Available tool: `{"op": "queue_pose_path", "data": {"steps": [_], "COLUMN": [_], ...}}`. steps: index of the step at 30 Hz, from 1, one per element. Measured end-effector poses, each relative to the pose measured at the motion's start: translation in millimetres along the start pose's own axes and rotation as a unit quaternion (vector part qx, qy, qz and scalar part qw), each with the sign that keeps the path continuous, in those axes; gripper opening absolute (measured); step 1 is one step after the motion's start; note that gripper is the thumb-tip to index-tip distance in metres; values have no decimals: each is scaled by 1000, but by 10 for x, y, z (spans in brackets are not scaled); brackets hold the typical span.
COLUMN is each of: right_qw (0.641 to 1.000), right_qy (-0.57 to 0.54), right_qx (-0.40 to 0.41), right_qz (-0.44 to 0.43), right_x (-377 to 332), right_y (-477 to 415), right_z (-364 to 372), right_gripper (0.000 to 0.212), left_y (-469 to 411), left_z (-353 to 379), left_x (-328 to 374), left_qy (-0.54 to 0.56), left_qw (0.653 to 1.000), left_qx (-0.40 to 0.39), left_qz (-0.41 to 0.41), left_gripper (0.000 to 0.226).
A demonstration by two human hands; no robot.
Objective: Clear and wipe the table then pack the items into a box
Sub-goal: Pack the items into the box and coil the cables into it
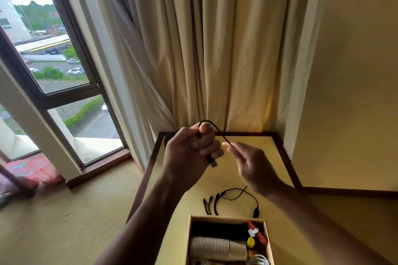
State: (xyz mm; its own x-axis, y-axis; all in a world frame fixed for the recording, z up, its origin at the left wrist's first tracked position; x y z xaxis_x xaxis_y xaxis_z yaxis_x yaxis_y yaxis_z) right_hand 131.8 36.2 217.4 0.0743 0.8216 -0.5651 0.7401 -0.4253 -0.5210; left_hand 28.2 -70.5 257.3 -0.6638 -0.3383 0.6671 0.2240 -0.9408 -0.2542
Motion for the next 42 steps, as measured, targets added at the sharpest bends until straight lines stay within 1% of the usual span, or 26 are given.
{"op": "queue_pose_path", "data": {"steps": [3, 4, 6, 7, 9, 10, 13, 15, 17, 19, 22, 24, 25, 27, 29, 30, 31, 33, 35, 36, 37, 38, 39, 40, 41, 42], "right_qw": [997, 994, 991, 991, 989, 987, 979, 982, 988, 992, 994, 993, 990, 975, 959, 955, 954, 956, 951, 947, 943, 944, 947, 951, 954, 956], "right_qy": [19, 25, 36, 35, 17, 2, -50, -58, -62, -64, -56, -80, -114, -196, -232, -240, -242, -233, -226, -224, -224, -218, -216, -218, -225, -233], "right_qx": [-81, -103, -127, -131, -146, -159, -194, -177, -144, -99, -5, 53, 70, 73, 60, 50, 33, -31, -120, -160, -188, -198, -193, -175, -153, -134], "right_qz": [-4, -7, -8, -9, 0, 11, 41, 18, -5, -41, -98, -73, -32, 72, 149, 167, 175, 178, 172, 166, 158, 149, 140, 133, 125, 119], "right_x": [-192, -251, -337, -361, -373, -361, -306, -305, -312, -339, -386, -343, -291, -155, -45, -18, -9, -43, -116, -154, -203, -236, -273, -294, -301, -305], "right_y": [88, 107, 117, 118, 114, 113, 80, 11, -75, -164, -243, -240, -222, -168, -81, -43, -4, 80, 182, 231, 269, 282, 271, 244, 213, 178], "right_z": [225, 268, 270, 232, 128, 66, -161, -348, -511, -641, -762, -761, -730, -558, -336, -234, -145, 27, 197, 262, 292, 284, 231, 150, 51, -58], "right_gripper": [39, 41, 39, 35, 31, 30, 27, 26, 24, 20, 12, 13, 14, 17, 19, 21, 24, 26, 28, 32, 34, 33, 30, 25, 22, 20], "left_y": [-200, -253, -319, -342, -375, -386, -436, -436, -379, -287, -154, -89, -58, -45, -117, -168, -222, -302, -352, -383, -407, -428, -436, -430, -418, -399], "left_z": [67, 62, 26, 4, 10, 22, -50, -137, -164, -138, -50, 37, 96, 221, 311, 334, 340, 321, 299, 260, 222, 193, 176, 141, 84, 11], "left_x": [64, 75, 115, 145, 204, 218, 218, 184, 104, -1, -160, -220, -232, -219, -155, -101, -46, 69, 181, 234, 282, 305, 290, 240, 177, 114], "left_qy": [-24, -56, -171, -252, -421, -479, -554, -564, -525, -464, -293, -166, -109, -10, 51, 58, 46, -16, -136, -235, -355, -469, -565, -642, -696, -722], "left_qw": [999, 997, 983, 965, 903, 874, 832, 823, 834, 850, 899, 924, 931, 944, 963, 974, 984, 996, 989, 969, 928, 873, 812, 752, 705, 682], "left_qx": [6, 4, 7, 10, 2, -8, -6, -25, -82, -144, -194, -215, -228, -234, -204, -177, -145, -86, -43, -20, -1, -1, -21, -47, -69, -84], "left_qz": [48, 56, 65, 72, 86, 87, 24, -60, -145, -205, -261, -269, -263, -233, -171, -130, -92, -24, 42, 76, 110, 135, 146, 141, 117, 80], "left_gripper": [22, 22, 23, 24, 25, 25, 23, 22, 24, 31, 37, 34, 32, 27, 20, 19, 20, 26, 29, 28, 26, 24, 21, 19, 18, 18]}}
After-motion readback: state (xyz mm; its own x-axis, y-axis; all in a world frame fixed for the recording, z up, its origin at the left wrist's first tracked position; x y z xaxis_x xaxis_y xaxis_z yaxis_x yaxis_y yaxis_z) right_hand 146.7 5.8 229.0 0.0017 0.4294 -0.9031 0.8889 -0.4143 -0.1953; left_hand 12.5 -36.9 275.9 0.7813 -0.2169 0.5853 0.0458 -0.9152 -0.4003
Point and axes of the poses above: each hand's wrist, its own y-axis away from the middle knuckle, its own z-axis out of the palm, x = y × z, the point moved 6 cm from there along -y, towards the middle knuckle
